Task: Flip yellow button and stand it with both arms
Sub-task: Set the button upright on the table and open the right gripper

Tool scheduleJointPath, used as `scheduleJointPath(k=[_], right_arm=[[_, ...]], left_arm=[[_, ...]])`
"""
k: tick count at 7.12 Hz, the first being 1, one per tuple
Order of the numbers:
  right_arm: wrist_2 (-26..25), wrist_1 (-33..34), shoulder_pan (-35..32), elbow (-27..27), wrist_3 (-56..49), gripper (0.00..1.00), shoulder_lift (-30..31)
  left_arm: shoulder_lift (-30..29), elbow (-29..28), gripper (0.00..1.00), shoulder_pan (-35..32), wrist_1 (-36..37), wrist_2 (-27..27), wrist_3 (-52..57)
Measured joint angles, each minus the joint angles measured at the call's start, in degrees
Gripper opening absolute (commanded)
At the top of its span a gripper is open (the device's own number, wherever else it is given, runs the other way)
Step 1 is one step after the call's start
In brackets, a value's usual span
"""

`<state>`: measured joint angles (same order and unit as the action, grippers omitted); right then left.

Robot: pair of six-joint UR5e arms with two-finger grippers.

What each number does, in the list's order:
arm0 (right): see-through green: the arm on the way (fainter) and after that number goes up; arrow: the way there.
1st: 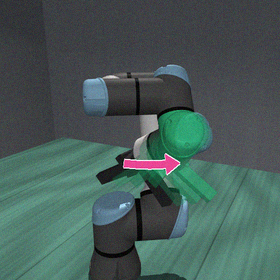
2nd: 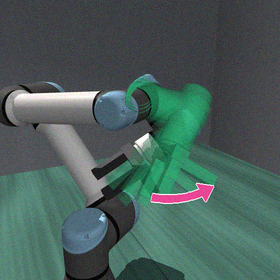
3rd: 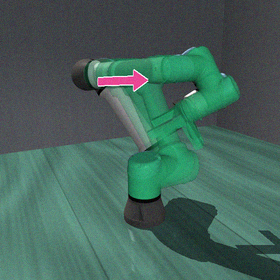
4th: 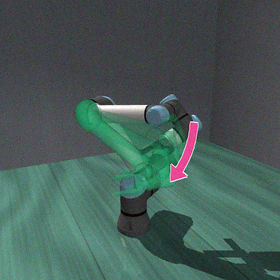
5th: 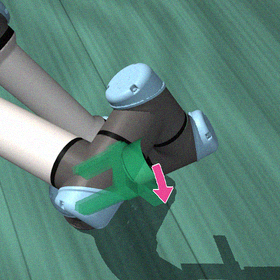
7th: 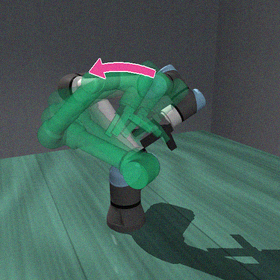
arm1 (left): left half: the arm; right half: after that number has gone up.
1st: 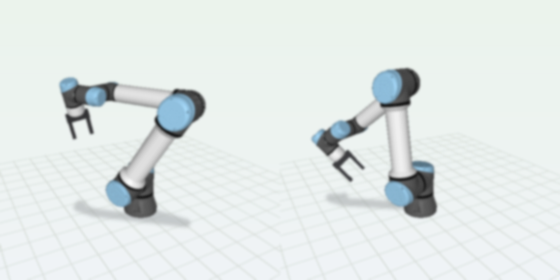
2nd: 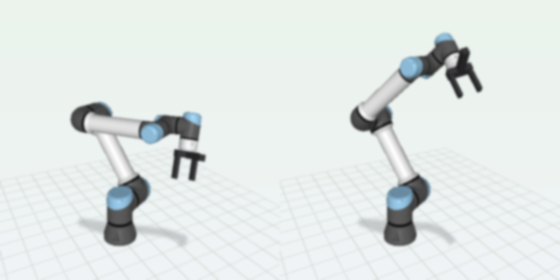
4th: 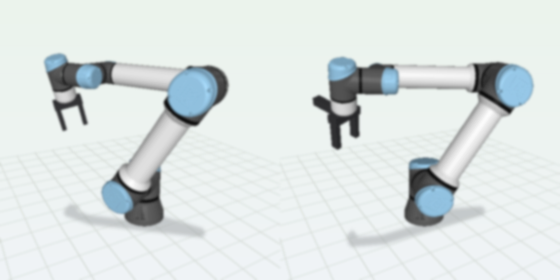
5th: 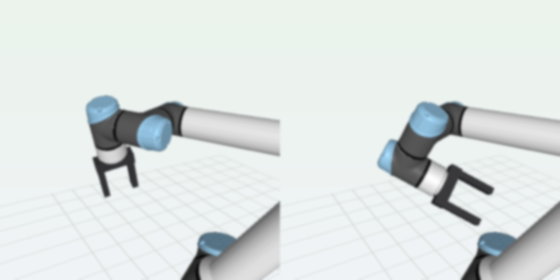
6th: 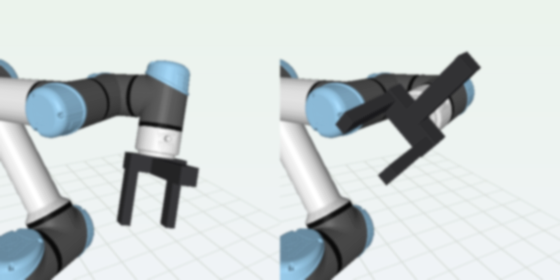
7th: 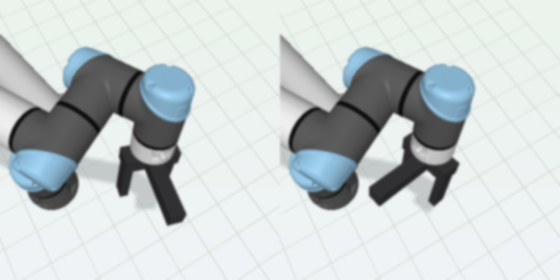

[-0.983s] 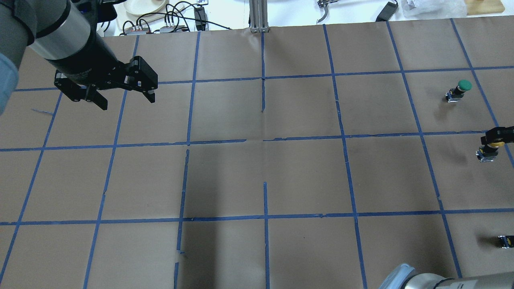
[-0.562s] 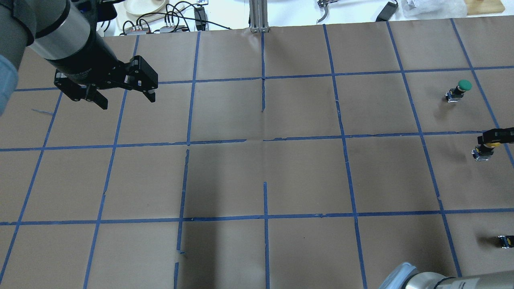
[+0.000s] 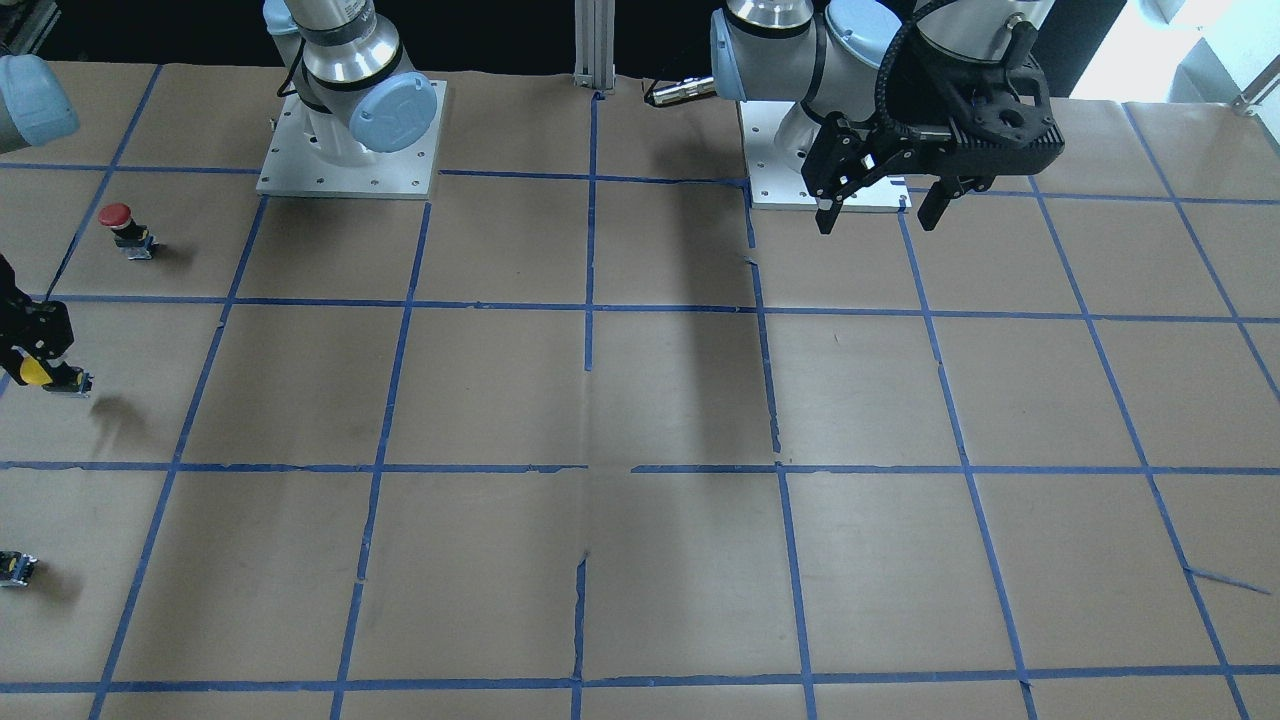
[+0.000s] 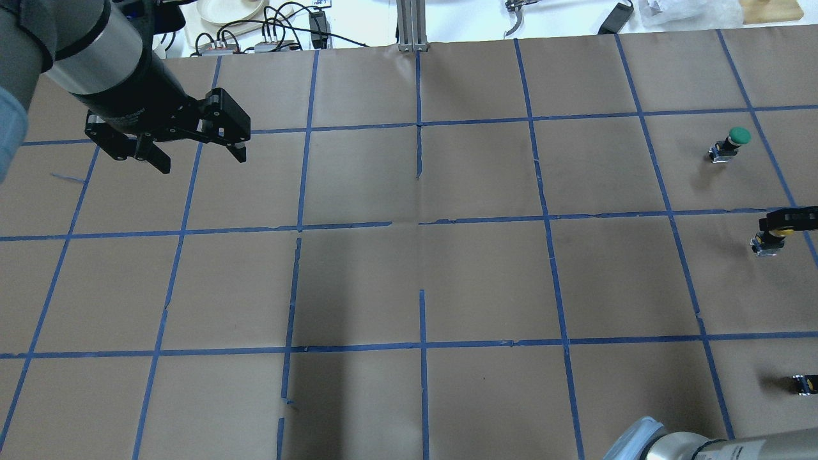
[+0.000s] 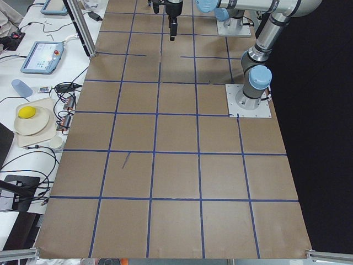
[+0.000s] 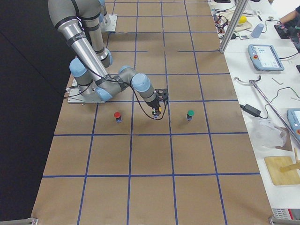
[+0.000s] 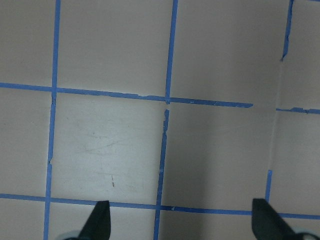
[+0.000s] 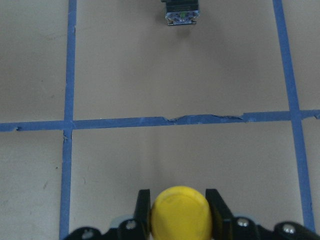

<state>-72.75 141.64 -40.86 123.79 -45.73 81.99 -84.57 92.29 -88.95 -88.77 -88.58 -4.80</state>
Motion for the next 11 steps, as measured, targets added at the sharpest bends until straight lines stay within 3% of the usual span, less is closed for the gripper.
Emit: scheduleJointPath(k=[4,5,6,7,10,11], right_arm=[[2.0,0.04,0.88,0.22,0.19,0.18,-1.89],[2.55,0.04,1.14,0.22,0.25,0.25,-2.2],[2.77,0.06,1.27,0.22,0.26,0.5,-2.28],[2.82,0.08,1.39,0.22,0.23,0.65,-2.35],[2.37,-0.53,1.79,0.22,0.32,0.91,-2.4],[2.11,-0.69,1.81,0.21,0.36,0.95,-2.29]], left_arm=[[0.17,0.1,1.0,-0.02,-0.08,-0.19,-0.03],[0.21,0.17,1.0,-0.03,-0.08,-0.17,-0.03],[0.25,0.21,1.0,-0.05,-0.09,-0.14,-0.03],[0.3,0.23,1.0,-0.07,-0.11,-0.07,-0.03],[0.27,0.25,1.0,-0.08,-0.17,0.14,-0.03],[0.25,0.25,1.0,-0.08,-0.17,0.16,-0.03]])
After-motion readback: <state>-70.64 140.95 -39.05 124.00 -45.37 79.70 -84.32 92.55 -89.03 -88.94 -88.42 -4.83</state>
